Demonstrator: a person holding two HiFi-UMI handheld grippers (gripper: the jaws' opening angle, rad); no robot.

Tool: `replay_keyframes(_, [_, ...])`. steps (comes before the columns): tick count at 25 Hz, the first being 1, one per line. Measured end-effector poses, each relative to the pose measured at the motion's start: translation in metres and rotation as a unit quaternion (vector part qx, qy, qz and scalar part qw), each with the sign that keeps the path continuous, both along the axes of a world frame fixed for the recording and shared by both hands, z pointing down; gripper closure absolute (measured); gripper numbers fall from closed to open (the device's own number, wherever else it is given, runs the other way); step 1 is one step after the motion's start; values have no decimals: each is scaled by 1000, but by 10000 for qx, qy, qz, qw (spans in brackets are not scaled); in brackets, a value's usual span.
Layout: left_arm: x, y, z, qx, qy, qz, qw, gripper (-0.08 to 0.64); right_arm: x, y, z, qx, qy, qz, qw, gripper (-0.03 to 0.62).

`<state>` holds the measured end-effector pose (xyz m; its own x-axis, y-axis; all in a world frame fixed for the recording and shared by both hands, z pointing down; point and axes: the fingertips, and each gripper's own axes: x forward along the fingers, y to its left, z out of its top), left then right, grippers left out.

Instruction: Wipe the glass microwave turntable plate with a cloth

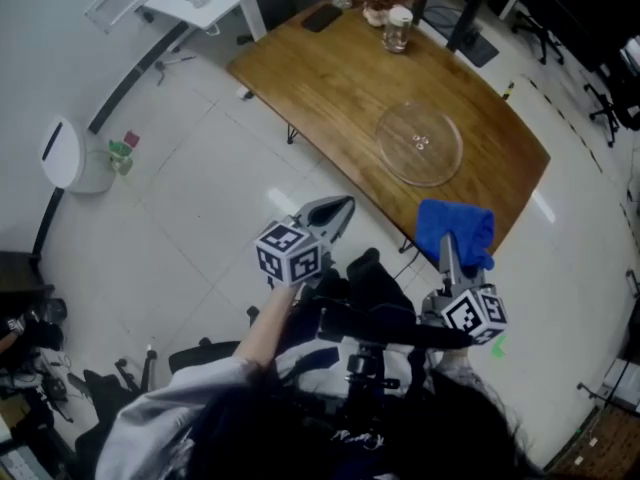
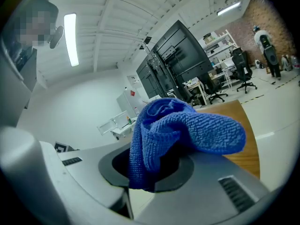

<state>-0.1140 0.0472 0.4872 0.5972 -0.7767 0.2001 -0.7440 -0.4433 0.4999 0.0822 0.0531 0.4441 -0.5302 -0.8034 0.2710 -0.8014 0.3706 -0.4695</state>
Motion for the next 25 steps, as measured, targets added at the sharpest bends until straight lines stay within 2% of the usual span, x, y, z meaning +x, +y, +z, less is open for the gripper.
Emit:
replay_keyframes(4, [14, -30, 16, -236, 77, 217, 9995, 566, 8, -30, 6, -40, -2, 111, 9999, 523])
replay_keyframes(13, [8, -121, 62, -931, -203, 139, 9954, 566, -12, -122, 1, 249, -150, -423, 9987, 523])
replay_keyframes(15, [16, -141, 77, -1200, -259, 211, 9922, 472, -10, -139, 0, 298, -58, -537, 9981, 523])
replay_keyframes(21, [21, -181, 126, -1917, -647, -21, 9793, 468, -8, -179, 14, 87, -127, -772, 9969, 523])
replay_keyframes(25, [21, -195, 141, -2221, -757, -44, 9721, 468, -11, -198, 24, -33, -19, -833, 9965, 523])
